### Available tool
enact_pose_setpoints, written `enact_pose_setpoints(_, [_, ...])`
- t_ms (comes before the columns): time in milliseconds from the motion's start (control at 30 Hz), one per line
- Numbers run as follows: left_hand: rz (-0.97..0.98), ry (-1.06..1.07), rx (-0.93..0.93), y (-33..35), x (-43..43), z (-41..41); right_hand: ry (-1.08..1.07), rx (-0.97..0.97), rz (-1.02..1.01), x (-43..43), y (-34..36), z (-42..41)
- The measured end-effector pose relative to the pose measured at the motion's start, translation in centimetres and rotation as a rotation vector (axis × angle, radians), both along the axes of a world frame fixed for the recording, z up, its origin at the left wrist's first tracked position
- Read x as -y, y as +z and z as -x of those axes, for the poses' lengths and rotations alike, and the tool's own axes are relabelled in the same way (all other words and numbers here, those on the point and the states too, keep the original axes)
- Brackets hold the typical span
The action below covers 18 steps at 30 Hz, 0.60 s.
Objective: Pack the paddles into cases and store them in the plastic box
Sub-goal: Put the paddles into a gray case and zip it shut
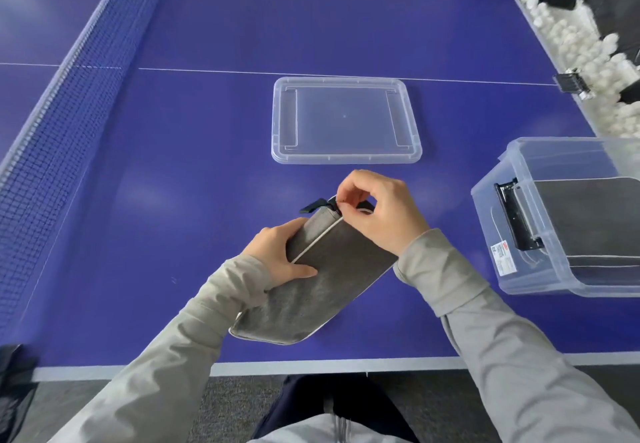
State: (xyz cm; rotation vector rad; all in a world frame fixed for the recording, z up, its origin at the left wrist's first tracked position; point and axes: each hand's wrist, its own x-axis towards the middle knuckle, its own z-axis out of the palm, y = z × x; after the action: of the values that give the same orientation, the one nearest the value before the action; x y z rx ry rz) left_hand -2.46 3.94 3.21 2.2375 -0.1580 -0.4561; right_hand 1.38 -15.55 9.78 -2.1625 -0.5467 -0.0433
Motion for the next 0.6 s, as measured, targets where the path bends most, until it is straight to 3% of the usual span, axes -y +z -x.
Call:
enact_pose_setpoints(100, [0.098,0.126,-0.036,-0.5,-0.1,0.5,-0.066,0.017,-0.03,0.1,-1.1,0.0])
enact_pose_setpoints(200, [0.341,0.347,-0.117,-1.1,-0.5,0.9,-0.214,-0.04,-0.092,0.4,-3.0,0.7])
enact_pose_setpoints(433, [0.939,1.037,-0.235,-2.6,-0.8,1.5,-0.699,-0.548,-0.409,1.5,-7.3,4.3])
enact_pose_setpoints(500, [1.099,1.161,-0.34,-3.0,-0.6,1.4,-0.745,-0.694,-0.539,1.4,-7.8,5.5])
enact_pose_setpoints(600, [1.264,1.18,-0.463,-2.9,-0.1,1.7,-0.659,-0.931,-0.802,0.6,-7.7,6.5])
